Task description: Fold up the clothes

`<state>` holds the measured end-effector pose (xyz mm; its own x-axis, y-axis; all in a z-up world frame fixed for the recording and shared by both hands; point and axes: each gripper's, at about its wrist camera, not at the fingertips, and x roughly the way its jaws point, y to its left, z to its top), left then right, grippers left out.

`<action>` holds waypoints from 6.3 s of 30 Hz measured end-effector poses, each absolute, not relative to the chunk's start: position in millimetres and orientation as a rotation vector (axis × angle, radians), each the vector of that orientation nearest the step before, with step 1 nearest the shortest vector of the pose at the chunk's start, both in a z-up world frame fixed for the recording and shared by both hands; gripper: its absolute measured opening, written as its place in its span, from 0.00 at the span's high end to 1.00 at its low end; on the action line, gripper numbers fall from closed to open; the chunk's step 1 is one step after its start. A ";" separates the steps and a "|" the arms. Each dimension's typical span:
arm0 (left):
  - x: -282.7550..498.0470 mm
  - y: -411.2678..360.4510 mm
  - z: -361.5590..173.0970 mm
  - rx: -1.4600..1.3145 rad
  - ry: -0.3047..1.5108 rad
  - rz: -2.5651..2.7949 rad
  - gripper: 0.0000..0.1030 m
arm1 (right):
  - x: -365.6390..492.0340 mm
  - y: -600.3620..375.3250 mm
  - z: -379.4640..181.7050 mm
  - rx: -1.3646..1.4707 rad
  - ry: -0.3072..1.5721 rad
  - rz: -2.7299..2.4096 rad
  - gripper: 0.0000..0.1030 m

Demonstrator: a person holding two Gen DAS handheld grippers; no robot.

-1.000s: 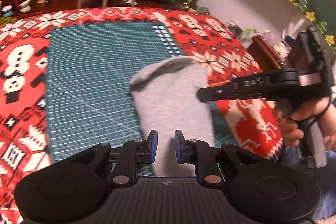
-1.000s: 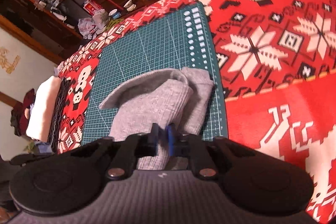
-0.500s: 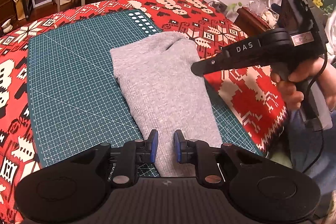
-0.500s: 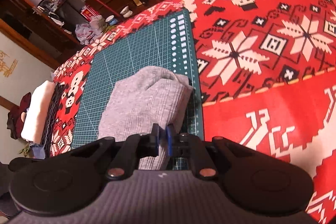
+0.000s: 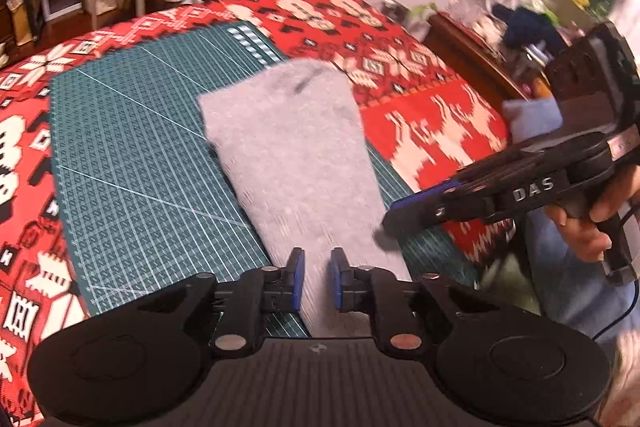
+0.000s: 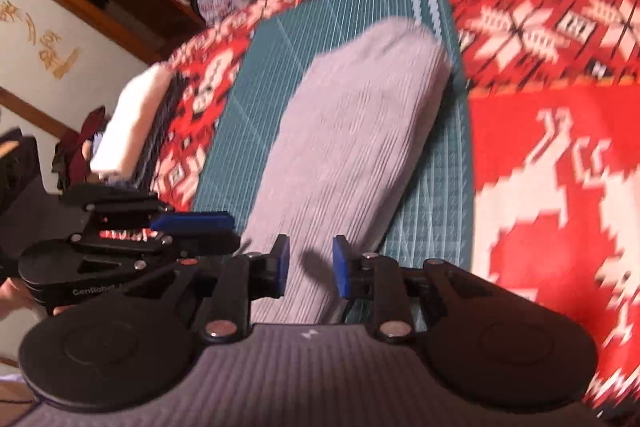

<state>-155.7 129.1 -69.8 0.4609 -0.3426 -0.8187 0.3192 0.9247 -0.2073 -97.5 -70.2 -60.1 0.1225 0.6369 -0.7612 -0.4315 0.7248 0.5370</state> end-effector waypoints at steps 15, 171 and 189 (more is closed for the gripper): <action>-168.1 148.5 -78.5 -0.148 1.102 -0.411 0.82 | -110.7 -72.6 -80.9 0.194 1.306 0.734 0.74; -141.1 176.4 -51.7 -0.266 0.973 -0.321 0.89 | -60.4 -93.2 -50.8 0.205 1.070 0.684 0.70; -183.6 131.0 -45.1 -0.145 1.059 -0.444 0.88 | -143.8 -118.4 -83.6 0.248 1.278 0.709 0.74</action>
